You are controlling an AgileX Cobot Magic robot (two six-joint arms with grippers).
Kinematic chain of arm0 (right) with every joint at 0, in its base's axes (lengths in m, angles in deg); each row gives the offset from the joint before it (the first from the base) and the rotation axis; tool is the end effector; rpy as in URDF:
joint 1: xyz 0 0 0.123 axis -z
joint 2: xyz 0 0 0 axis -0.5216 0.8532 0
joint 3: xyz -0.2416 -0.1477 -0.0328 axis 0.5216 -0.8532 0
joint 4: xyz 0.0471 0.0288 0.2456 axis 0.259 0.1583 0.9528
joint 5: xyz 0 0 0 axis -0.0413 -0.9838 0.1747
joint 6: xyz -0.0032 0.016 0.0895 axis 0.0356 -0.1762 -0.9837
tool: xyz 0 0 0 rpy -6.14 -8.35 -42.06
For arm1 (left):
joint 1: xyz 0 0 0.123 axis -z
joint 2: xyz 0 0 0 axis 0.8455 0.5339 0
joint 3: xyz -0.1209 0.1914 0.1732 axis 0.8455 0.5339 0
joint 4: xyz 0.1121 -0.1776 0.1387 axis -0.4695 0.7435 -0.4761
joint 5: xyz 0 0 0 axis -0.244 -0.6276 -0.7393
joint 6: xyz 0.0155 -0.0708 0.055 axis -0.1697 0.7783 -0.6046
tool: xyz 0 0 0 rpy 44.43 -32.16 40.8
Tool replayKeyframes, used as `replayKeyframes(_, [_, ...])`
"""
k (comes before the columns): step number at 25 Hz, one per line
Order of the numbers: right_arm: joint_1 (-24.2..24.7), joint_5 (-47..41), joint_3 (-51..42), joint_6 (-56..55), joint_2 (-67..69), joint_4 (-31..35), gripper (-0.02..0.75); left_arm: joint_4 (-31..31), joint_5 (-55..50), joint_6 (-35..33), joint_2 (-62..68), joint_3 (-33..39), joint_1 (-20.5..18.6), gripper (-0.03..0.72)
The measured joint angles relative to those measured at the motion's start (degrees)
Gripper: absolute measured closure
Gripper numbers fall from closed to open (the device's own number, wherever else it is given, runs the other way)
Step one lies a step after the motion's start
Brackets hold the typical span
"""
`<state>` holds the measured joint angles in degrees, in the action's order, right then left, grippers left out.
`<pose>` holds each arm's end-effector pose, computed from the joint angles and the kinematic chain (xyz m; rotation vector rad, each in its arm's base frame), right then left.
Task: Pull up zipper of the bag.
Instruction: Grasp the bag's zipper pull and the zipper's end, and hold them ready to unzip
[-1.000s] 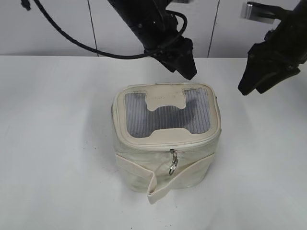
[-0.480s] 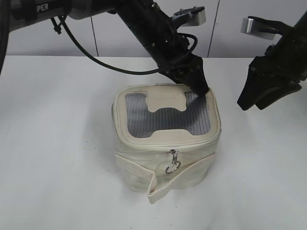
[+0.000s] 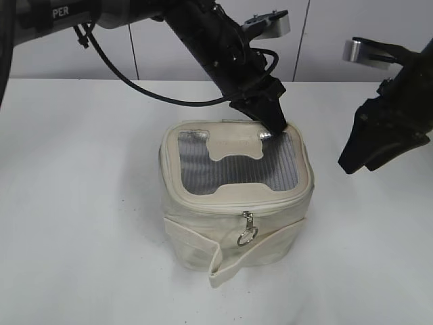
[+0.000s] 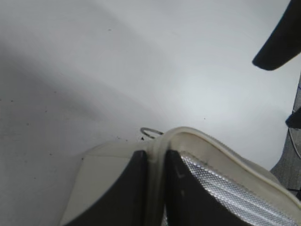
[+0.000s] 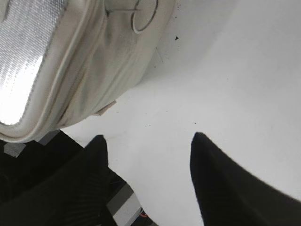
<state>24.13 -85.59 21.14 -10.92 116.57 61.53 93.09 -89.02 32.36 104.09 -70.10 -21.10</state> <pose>0.3299 0.0802 0.2299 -0.6931 2.9383 0.6486 0.3703 -0.3379 0.2260 1.3915 2.4184 -0.9007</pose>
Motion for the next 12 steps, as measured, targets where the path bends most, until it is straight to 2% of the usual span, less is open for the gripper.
replayKeyframes(6, [0.00,11.45,-10.87,7.73,-6.81,1.55,0.297,0.06,0.26,0.00,-1.26,1.62,0.18,0.612])
replayKeyframes(12, [0.07,17.44,-20.35,16.86,-10.99,9.50,0.297,-1.68,3.05,-0.57,-5.73,8.50,1.64,0.613])
